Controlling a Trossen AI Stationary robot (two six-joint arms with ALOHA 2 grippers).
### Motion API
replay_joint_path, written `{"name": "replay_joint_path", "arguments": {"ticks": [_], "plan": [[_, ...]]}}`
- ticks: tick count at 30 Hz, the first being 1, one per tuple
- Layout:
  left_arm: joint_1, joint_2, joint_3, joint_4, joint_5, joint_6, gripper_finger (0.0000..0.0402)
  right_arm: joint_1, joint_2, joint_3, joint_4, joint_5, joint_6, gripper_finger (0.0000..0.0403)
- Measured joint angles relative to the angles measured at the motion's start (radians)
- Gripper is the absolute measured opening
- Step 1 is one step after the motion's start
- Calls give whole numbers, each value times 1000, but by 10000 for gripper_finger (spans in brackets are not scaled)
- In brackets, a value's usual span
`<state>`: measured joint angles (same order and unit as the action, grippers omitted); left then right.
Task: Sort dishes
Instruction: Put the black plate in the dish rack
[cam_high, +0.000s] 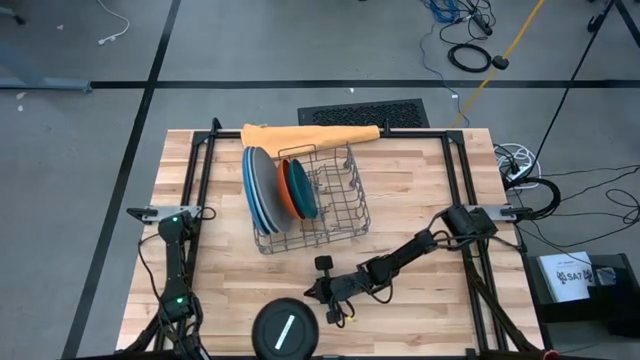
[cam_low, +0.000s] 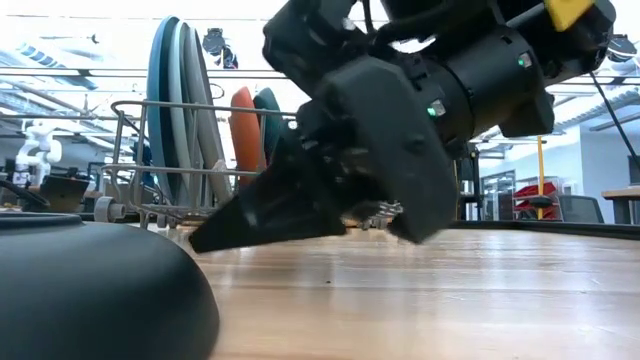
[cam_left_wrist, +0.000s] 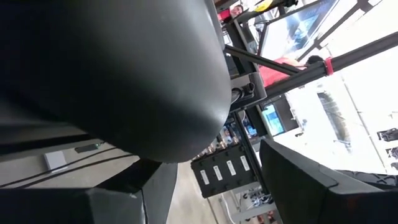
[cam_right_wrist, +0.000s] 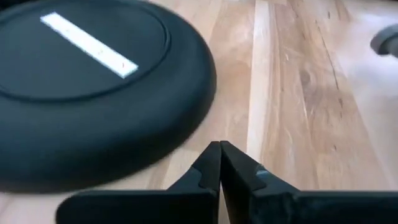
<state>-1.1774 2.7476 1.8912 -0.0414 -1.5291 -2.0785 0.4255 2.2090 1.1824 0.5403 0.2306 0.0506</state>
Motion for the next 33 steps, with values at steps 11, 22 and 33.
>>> {"name": "replay_joint_path", "arguments": {"ticks": [11, 22, 33], "plan": [[0, 0, -1, -2, -21, -1, 228, -1, 91, 153, -102, 0, -11, 0], [-1, 1, -1, -6, -43, -2, 228, -1, 96, 163, -100, -112, -64, 0], [-2, 1, -1, -6, -45, 16, 214, 6, 96, 163, -101, -141, -92, 0]]}}
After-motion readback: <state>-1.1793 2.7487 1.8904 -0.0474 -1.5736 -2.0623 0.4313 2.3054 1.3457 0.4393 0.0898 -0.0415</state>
